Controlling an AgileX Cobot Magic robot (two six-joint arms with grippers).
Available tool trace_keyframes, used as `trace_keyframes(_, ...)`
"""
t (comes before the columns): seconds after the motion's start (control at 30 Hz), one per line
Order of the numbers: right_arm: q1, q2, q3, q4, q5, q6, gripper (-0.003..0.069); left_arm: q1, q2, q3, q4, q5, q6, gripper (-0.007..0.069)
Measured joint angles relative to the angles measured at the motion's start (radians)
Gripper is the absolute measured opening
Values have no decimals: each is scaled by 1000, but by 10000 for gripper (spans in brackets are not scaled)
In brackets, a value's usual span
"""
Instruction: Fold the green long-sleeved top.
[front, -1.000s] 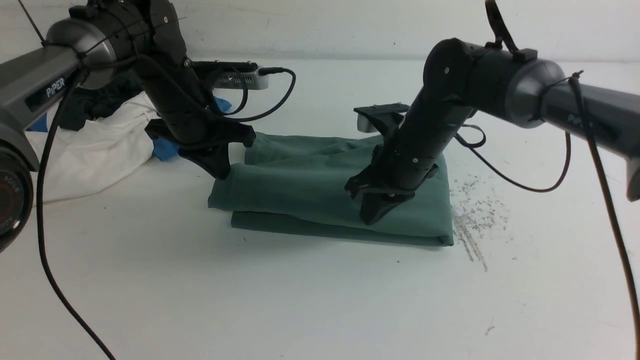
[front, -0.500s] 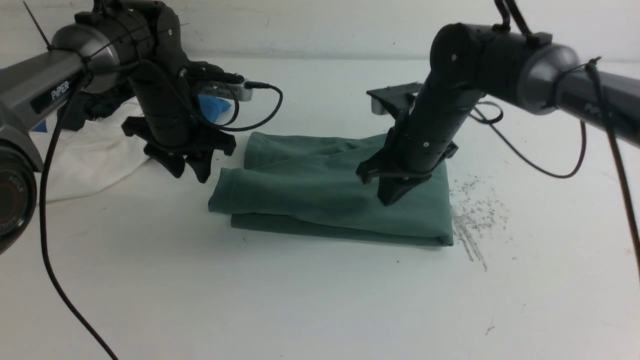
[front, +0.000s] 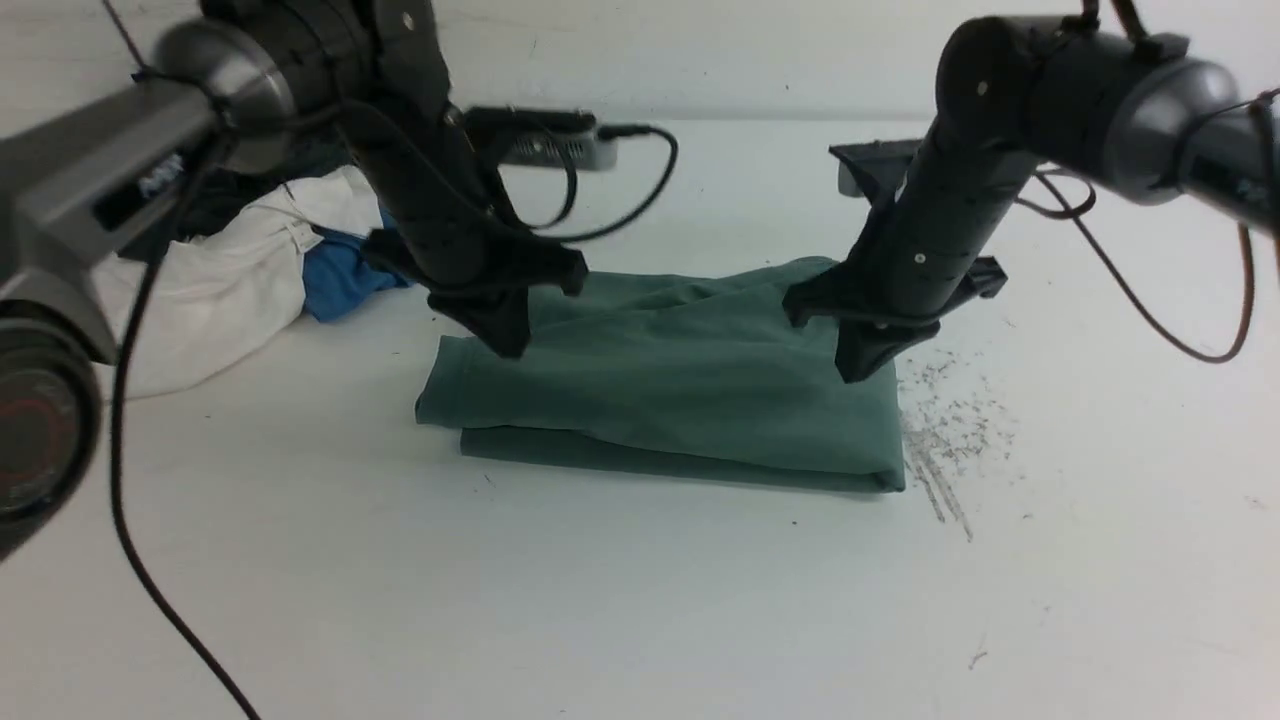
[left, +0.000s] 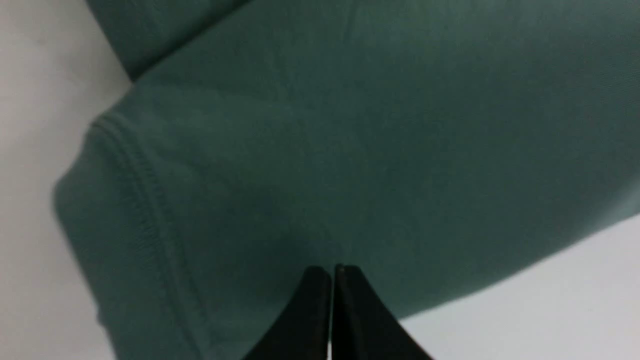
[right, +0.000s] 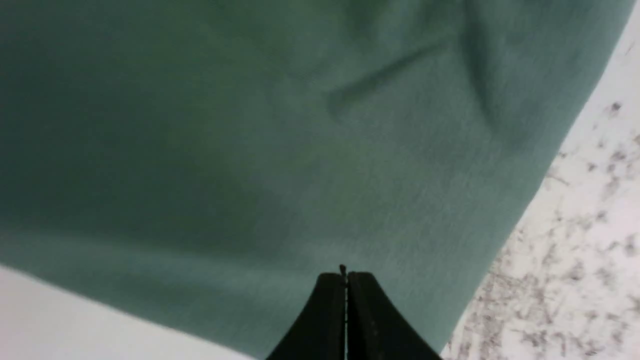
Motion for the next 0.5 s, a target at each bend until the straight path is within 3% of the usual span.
trace_keyframes(0.27, -1, 58, 49, -8, -21, 4, -1, 7, 113, -2, 74, -2, -66, -4)
trace_keyframes(0.5, -23, -41, 95, -30, -16, 4, -1, 6, -12, 1, 93, -2, -68, -4)
